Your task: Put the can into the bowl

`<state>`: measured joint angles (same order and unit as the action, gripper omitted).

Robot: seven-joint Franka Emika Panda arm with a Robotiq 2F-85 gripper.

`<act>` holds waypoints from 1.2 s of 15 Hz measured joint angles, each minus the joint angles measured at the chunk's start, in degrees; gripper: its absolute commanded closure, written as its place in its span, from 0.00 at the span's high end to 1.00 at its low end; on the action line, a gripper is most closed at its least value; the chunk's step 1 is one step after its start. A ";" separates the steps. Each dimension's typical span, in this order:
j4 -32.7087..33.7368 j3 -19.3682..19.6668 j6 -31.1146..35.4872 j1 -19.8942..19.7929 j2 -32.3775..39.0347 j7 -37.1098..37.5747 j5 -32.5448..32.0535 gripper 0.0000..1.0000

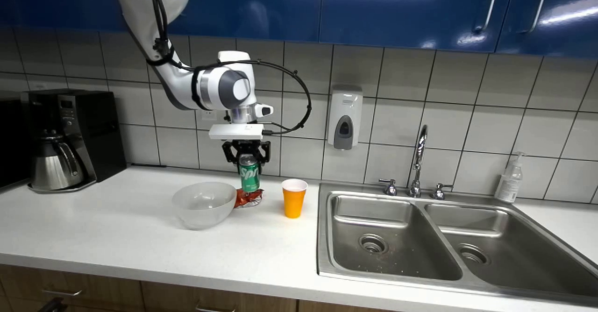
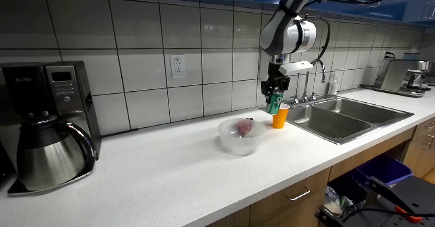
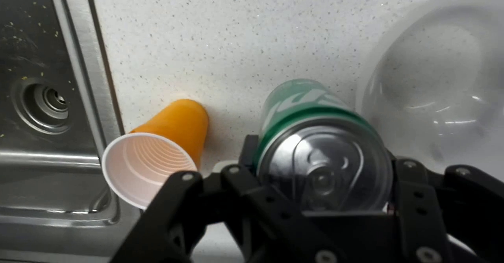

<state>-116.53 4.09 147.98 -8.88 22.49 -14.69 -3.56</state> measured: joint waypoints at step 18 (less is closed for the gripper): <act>0.22 -6.87 -0.07 3.14 1.17 -0.12 1.16 0.39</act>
<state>-116.31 -2.78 147.91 -5.74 23.66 -14.81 -2.40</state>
